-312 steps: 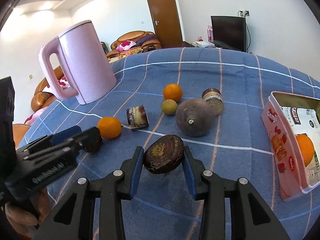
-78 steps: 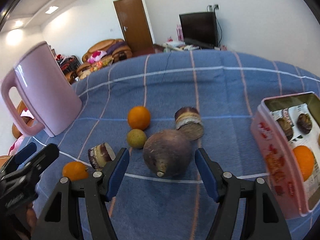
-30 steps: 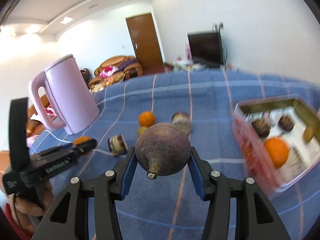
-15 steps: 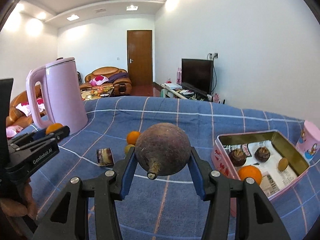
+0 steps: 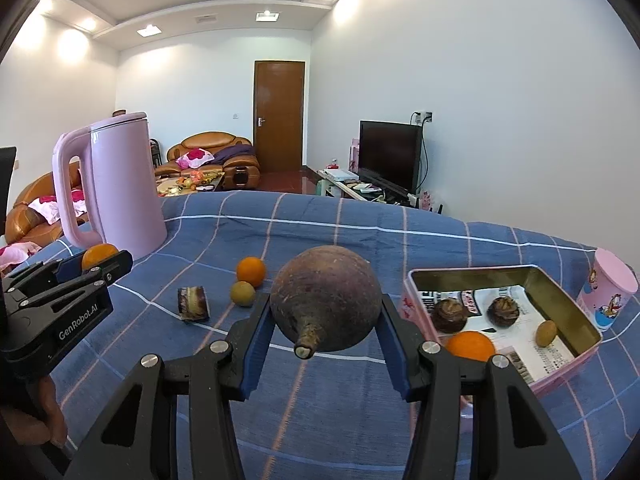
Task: Organize fruits
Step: 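Carry the root and orange over the pink tin and open both tools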
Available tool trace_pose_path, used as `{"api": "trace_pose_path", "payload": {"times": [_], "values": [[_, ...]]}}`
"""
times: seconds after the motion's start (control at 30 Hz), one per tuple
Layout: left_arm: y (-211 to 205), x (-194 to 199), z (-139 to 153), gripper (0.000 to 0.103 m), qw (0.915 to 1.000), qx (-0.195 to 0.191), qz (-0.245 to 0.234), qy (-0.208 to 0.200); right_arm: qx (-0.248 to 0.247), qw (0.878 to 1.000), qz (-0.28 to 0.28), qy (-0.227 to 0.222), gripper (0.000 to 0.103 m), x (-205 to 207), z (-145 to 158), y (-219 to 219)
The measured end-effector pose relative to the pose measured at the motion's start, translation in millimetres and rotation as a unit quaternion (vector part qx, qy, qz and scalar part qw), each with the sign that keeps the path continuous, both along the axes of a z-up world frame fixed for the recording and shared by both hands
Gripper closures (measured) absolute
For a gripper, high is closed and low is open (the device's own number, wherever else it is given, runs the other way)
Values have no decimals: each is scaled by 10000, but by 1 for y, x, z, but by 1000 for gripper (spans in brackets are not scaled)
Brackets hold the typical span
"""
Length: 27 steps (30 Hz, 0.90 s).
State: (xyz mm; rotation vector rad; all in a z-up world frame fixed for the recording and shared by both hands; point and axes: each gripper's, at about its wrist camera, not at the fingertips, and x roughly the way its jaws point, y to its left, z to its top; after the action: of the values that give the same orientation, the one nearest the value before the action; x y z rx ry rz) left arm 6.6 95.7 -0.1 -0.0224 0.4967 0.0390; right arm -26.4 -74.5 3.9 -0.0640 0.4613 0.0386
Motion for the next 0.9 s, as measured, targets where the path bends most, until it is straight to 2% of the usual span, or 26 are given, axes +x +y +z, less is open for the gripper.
{"api": "trace_pose_path", "payload": {"times": [0.37, 0.9], "values": [[-30, -4, -2, 66, 9997, -158, -125, 143, -98, 9999, -8, -64, 50, -8, 1, -23], [-95, -11, -2, 66, 9970, -245, -707, 173, -237, 9995, -177, -126, 50, -15, 3, -76]]}}
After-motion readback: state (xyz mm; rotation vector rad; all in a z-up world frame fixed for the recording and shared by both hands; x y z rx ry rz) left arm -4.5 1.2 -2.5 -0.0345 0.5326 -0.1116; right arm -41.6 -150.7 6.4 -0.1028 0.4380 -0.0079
